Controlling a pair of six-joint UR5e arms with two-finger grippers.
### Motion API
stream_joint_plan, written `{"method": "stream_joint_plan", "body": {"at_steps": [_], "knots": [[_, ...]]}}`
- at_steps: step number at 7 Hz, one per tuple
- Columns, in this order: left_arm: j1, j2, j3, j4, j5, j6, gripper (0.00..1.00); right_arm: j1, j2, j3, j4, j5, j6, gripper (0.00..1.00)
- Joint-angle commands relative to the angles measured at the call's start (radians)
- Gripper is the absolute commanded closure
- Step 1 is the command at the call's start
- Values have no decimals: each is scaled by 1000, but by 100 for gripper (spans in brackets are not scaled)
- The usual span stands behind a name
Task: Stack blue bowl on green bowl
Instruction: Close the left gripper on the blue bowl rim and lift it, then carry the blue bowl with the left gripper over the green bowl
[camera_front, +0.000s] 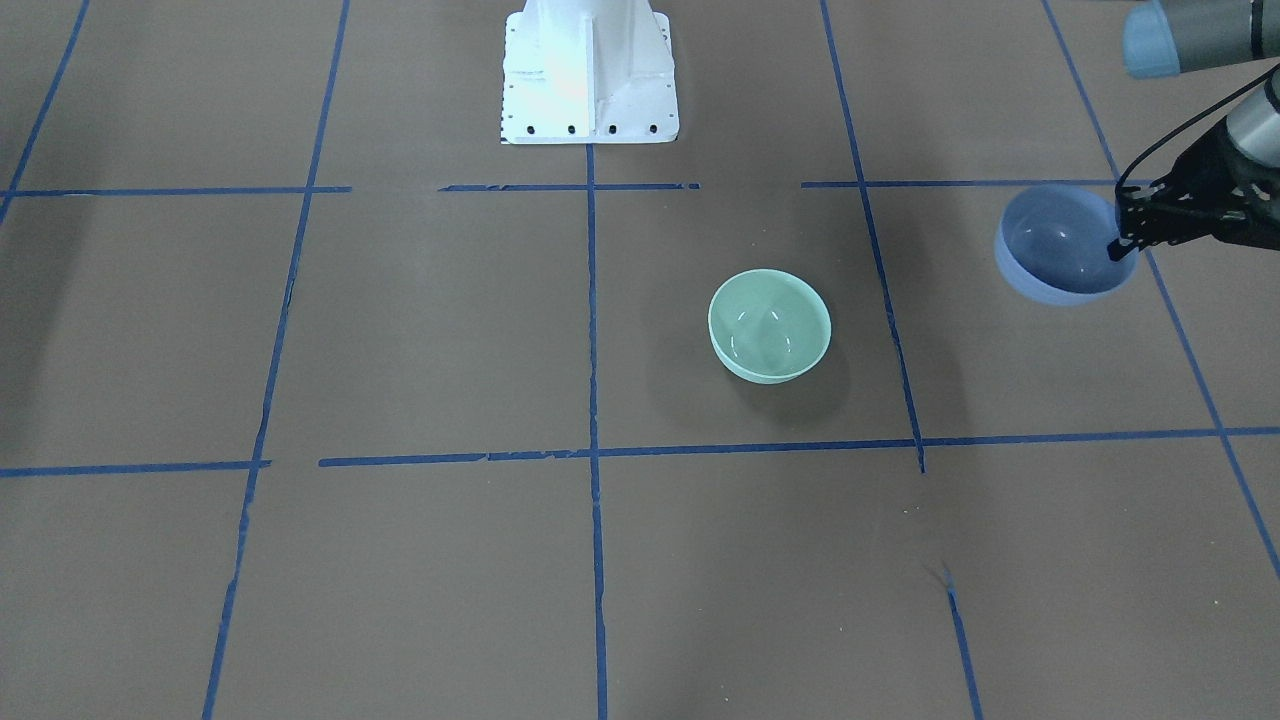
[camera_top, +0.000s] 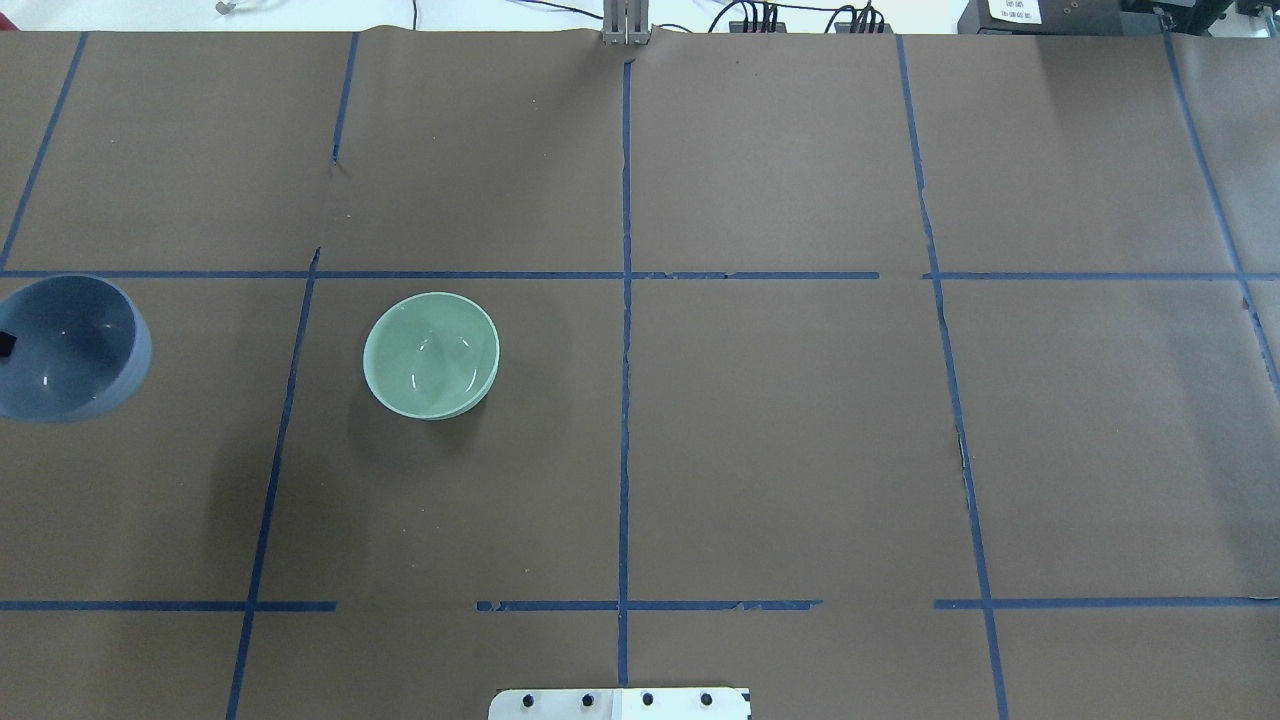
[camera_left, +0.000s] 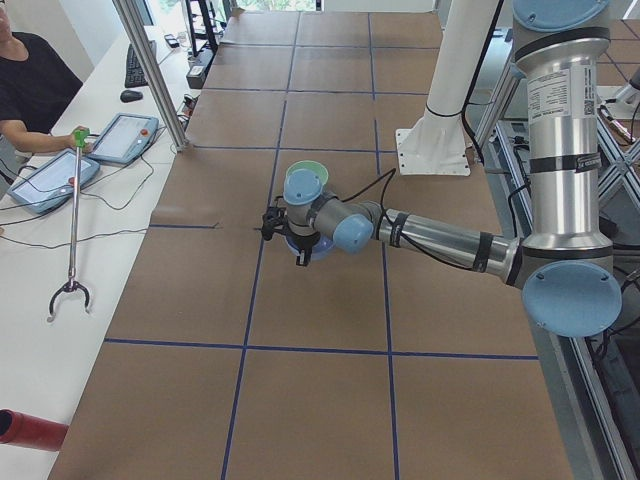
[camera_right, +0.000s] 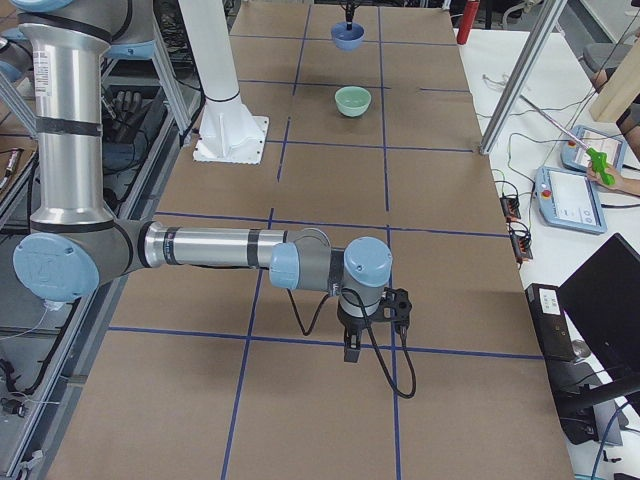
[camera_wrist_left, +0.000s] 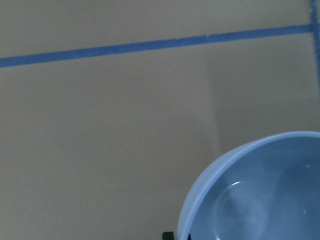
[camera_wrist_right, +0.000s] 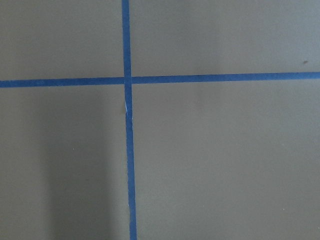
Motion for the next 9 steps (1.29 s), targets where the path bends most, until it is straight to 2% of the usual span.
{"method": "stream_joint_plan", "body": {"at_steps": [1, 2, 4, 6, 8, 9], "knots": [[-108, -167, -132, 369, -2, 80, 100, 0, 0, 0, 0, 0, 0, 0], [-122, -220, -174, 463, 3, 59, 100, -1, 0, 0, 0, 0, 0, 0], [-12, -252, -218, 429, -15, -177, 100, -1, 0, 0, 0, 0, 0, 0], [162, -311, -196, 246, -14, -504, 100, -1, 0, 0, 0, 0, 0, 0], [262, -322, -46, -31, 0, -677, 100, -1, 0, 0, 0, 0, 0, 0], [299, -364, 34, -95, 53, -721, 100, -1, 0, 0, 0, 0, 0, 0]]}}
